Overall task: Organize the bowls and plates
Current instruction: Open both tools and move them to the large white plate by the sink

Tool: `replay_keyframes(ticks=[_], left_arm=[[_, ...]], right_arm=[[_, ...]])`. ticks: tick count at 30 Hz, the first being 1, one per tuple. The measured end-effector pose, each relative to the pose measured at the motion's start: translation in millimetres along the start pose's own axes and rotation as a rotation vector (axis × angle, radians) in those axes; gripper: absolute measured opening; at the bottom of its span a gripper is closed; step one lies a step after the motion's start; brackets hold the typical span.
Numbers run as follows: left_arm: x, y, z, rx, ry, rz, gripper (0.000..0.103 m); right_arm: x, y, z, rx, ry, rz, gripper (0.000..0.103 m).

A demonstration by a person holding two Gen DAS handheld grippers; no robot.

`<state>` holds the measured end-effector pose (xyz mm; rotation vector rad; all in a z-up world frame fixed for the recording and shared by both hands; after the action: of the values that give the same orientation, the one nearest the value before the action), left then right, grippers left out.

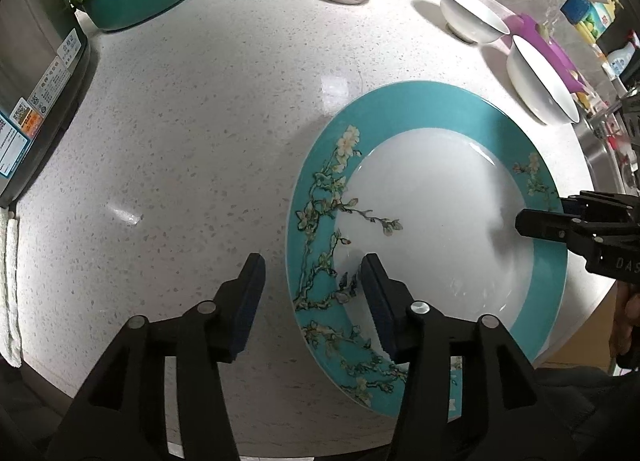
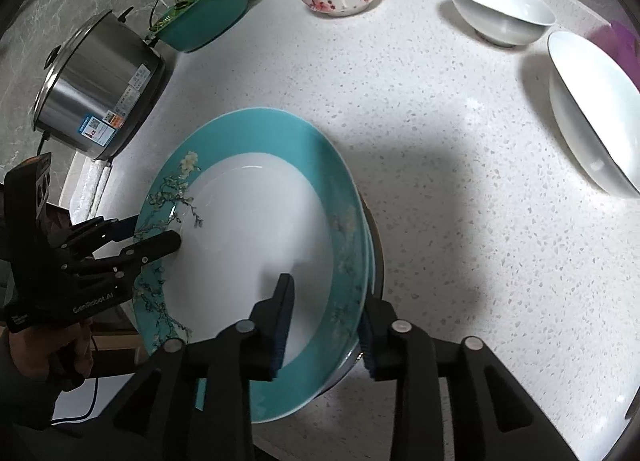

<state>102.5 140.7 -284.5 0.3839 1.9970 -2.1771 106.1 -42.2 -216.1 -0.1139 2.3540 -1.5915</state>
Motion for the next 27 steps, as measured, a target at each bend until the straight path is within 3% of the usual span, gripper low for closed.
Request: replay_keyframes(ticks=[3,7,13,14,15,16,17,18,20,27], left_arm=[[-1,-3,-3,-0.004,0.008,0.017,0.055],[0,-5,-7,0.002,0.010,0.026,0.060],[-1,-14,-15,0.022,-0.006,0.055,0.060],[-3,-19,-19,0.029,-0.015,0.069,0.061],[-8,-28,-23,0.041,-0.025,0.095,0.071],[-12,-34,-25,0.048,-0.026,0.111,0.085],[-19,-41,-26,0.053,-0.020,0.130,0.092],[-26,-48,-26,0.051,-0.007,0.148,0.103],[-45,-61,-18,0.042,0.035,0.174,0.103],[-102,-93,46,0.091,0.187,0.325,0.103]], right_arm=[[4,0,-3,0.016,0.012,0.025,0.041],[5,-6,-3,0.080,0.023,0.093,0.056],[5,-11,1,0.054,0.075,0.116,0.056],[4,-15,4,0.030,0.104,0.124,0.061],[5,-21,8,0.012,0.124,0.137,0.065],[4,-26,9,-0.013,0.147,0.155,0.076],[3,-38,16,-0.064,0.182,0.189,0.088],[3,-49,23,-0.102,0.211,0.222,0.092],[4,-66,39,-0.161,0.264,0.267,0.103],[5,-127,147,-0.349,0.563,0.380,0.103]])
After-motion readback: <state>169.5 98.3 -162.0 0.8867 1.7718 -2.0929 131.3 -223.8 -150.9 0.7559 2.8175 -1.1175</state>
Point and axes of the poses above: each gripper's, at about its wrist camera, not at the fingertips, and y roughly the way its jaws point, z to its right, x to its underside, the point moved 4 cm from there along y, roughly the way its jaws point, and after that the axes turned 13 degrees about y, right-handed, at the moved point
